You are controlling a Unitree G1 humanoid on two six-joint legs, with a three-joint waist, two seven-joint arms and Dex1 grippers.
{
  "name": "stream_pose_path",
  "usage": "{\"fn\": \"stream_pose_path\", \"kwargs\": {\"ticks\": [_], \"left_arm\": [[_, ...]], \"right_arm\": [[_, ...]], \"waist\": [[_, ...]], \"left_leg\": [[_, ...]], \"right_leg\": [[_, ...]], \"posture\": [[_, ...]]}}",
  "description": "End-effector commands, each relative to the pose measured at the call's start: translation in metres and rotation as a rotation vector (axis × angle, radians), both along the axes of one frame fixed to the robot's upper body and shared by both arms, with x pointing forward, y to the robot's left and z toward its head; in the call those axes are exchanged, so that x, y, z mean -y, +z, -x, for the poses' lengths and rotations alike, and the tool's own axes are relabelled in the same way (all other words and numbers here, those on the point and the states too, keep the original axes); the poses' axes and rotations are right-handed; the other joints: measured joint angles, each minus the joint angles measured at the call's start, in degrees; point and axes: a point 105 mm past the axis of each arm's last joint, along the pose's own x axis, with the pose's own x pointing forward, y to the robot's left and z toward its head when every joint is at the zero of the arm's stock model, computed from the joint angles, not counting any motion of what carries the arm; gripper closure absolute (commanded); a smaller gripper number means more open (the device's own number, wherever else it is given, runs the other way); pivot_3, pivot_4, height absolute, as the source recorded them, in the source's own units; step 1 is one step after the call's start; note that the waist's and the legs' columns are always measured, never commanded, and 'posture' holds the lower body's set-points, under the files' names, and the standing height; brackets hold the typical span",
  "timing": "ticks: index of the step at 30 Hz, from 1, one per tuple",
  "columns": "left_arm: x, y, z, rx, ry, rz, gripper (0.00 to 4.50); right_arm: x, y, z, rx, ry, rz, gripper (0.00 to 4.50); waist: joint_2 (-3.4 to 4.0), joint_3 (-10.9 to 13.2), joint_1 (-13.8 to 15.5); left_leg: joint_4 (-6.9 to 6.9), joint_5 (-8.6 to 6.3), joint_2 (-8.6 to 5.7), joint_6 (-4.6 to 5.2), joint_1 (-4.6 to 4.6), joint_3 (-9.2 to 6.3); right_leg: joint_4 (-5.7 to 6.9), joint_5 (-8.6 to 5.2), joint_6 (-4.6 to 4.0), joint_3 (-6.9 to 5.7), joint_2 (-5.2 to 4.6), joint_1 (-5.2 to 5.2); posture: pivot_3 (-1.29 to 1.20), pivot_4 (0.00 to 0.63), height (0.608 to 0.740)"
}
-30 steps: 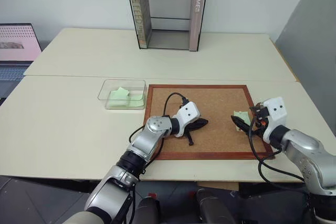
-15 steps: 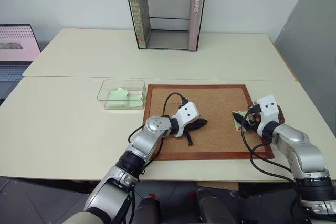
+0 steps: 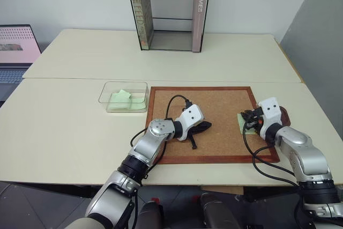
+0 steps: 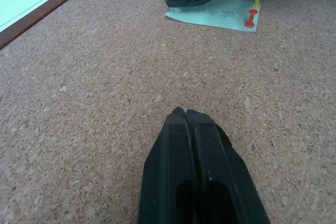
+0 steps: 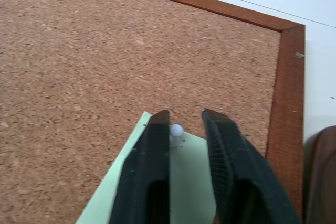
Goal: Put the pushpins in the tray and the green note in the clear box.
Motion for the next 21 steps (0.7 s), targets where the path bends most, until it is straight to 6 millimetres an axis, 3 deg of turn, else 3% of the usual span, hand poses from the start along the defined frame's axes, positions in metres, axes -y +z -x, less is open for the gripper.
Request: {"fn": "stream_pose_path", "kwargs": {"ticks": [1,21], "left_arm": [[-0.006,-0.009,0.001,-0.013,0.005,-0.048,4.50],[-0.005,-0.014,0.002,-0.018,0.004,-0.063,4.50]], "right_arm": [[0.002,0.016,-0.003,0.053,-0.011,-0.009,4.45],[-0.008,0.056,0.008,0.159,-0.048,-0.077,4.45]], "waist": [[0.00,0.00,-0.01],[0.01,0.00,-0.11]], "left_leg": [[0.00,0.00,0.00,0.00,0.00,0.01],[-0.01,0.00,0.01,0.00,0.00,-0.02]], "right_leg": [[0.00,0.00,0.00,0.00,0.00,0.00],[0.00,0.00,0.00,-0.01,0.01,-0.02]], "posture": [[0.00,0.150,0.740],[0.00,0.150,0.740]]}}
